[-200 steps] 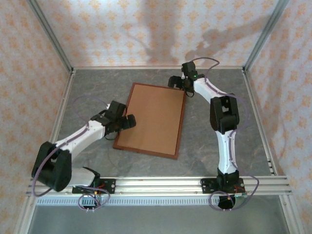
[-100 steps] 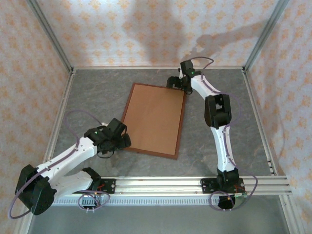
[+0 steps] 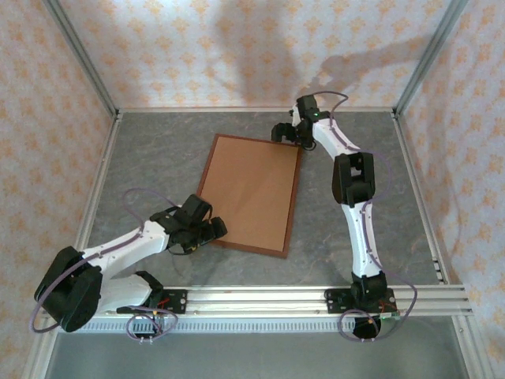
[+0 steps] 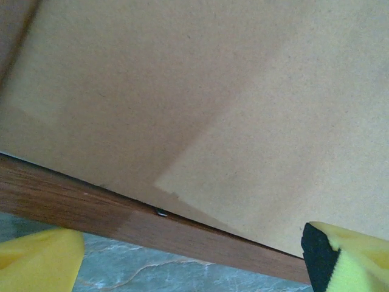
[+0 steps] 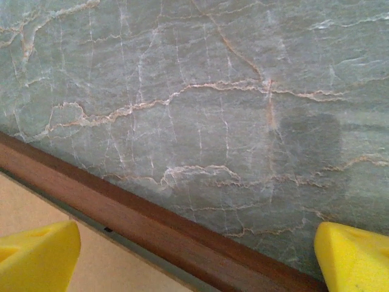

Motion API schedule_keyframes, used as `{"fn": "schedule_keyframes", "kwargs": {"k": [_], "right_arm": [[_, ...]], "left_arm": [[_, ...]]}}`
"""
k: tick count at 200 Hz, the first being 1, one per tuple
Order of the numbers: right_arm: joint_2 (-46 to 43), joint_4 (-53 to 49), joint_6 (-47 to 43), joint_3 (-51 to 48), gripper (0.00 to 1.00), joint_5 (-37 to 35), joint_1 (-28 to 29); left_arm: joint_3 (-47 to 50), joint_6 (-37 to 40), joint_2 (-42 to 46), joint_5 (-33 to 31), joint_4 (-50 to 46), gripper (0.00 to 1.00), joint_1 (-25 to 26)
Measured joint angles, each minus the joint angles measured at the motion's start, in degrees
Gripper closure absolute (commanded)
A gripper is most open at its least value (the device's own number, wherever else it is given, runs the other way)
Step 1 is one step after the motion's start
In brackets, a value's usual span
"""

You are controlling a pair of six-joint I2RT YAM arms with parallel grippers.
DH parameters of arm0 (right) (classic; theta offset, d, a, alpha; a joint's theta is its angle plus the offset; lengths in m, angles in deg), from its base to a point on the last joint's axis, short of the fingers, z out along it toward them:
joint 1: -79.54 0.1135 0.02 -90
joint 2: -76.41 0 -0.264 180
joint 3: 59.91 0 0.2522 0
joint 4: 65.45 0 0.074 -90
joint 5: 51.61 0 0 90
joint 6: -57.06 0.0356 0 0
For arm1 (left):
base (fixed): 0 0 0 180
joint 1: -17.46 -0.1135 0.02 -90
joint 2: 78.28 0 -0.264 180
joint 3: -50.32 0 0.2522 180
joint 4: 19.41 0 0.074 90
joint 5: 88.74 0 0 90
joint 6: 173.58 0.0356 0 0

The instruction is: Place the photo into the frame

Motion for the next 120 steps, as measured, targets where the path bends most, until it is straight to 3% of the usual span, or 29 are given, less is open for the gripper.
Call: {"fn": "schedule_keyframes", "kwargs": {"k": [120], "right_arm": [[0.0,-4.8,-3.7,0.8,0.08,2.8,-2.6]], "left_arm": [[1.4,-1.6,-2.3,0.6,4.1,0.10,-0.3]]}}
